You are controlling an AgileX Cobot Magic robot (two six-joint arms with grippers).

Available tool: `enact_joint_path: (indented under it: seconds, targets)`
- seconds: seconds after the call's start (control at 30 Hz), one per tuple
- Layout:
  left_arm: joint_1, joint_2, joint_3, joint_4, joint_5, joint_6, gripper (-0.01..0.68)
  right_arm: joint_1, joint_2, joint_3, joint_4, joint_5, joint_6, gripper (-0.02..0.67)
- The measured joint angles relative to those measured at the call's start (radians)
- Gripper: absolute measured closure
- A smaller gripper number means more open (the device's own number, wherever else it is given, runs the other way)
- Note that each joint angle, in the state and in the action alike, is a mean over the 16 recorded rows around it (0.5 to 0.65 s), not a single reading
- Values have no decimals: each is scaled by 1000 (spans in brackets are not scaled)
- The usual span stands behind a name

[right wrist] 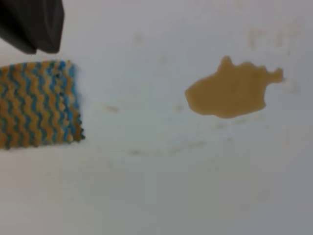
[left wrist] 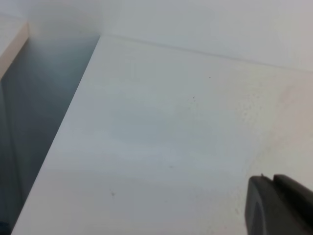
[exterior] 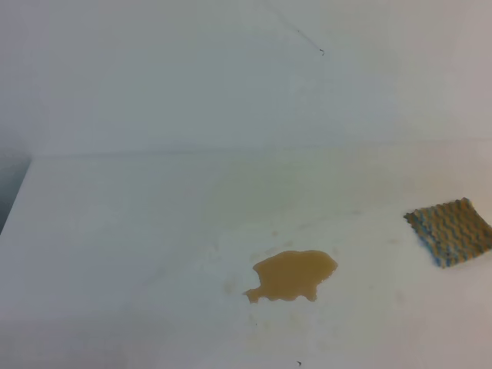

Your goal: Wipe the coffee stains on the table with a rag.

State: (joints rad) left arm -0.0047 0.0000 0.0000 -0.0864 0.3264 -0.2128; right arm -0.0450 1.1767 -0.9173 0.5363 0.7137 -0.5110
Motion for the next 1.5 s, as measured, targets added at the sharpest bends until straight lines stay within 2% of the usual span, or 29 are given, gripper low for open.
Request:
enact_joint_path:
  seconds: [0.17,0.4,0.7,1.0,1.5]
  targets:
    - [0,0,0,0,0,0,674,0,147,-117,-27,86,9,621]
    - [0,0,0,0,0,0,674,17,331,-246,-94,153,52,496]
    - [0,0,0,0,0,0,674,118,533,-331,-334,132,202,354]
    - [0,0,0,0,0,0,674,210,703,-403,-534,122,348,343]
    - [0,0,0,0,0,0,674,221,823,-445,-565,72,375,337]
